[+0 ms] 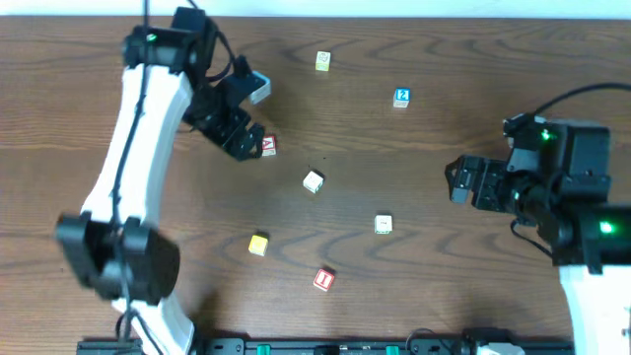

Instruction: Spell out Ai2

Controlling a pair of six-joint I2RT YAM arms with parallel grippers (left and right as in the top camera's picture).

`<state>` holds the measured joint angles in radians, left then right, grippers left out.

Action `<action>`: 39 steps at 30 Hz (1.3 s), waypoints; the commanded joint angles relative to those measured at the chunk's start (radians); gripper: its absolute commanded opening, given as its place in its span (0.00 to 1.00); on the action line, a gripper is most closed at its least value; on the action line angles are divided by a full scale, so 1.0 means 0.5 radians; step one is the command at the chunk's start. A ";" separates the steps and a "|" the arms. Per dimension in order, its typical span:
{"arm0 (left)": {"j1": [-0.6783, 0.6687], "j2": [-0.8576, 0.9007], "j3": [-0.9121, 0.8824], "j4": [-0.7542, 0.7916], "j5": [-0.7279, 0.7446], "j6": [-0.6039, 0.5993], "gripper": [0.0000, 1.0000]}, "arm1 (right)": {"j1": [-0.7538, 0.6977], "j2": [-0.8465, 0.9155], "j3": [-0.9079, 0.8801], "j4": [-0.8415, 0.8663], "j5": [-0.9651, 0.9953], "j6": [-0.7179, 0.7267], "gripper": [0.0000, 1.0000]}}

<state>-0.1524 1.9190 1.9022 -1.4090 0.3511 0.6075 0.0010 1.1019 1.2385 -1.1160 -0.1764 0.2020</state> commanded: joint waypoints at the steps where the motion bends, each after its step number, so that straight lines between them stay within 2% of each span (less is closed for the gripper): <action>1: -0.003 0.195 0.018 0.165 -0.069 0.066 0.95 | -0.018 0.073 0.031 -0.005 -0.031 0.021 0.99; 8: -0.010 0.515 0.018 0.445 -0.056 0.042 0.95 | -0.018 0.209 0.031 0.026 -0.030 0.018 0.99; 14: -0.011 0.629 0.018 0.745 -0.021 0.101 0.95 | -0.018 0.266 0.031 0.047 -0.029 0.012 0.99; 17: -0.022 0.637 0.018 0.740 -0.099 0.364 0.95 | -0.018 0.267 0.031 0.047 -0.028 0.011 0.99; 21: -0.101 0.658 0.018 0.742 -0.549 0.627 0.95 | -0.018 0.267 0.031 0.050 -0.022 0.005 0.99; 25: -0.233 0.660 0.018 0.724 -0.600 0.819 0.95 | -0.018 0.267 0.031 0.048 -0.007 0.005 0.99; 31: -0.346 0.662 0.000 0.738 -0.604 0.838 0.95 | -0.018 0.269 0.030 0.047 0.089 0.004 0.99; 39: -0.293 0.806 -0.039 0.781 -0.495 0.816 0.95 | -0.018 0.269 0.028 0.048 0.092 0.005 0.99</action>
<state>-0.3122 2.2608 1.8961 -1.0134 0.0746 1.0046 0.0010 1.2369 1.2388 -1.0939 -0.1410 0.2020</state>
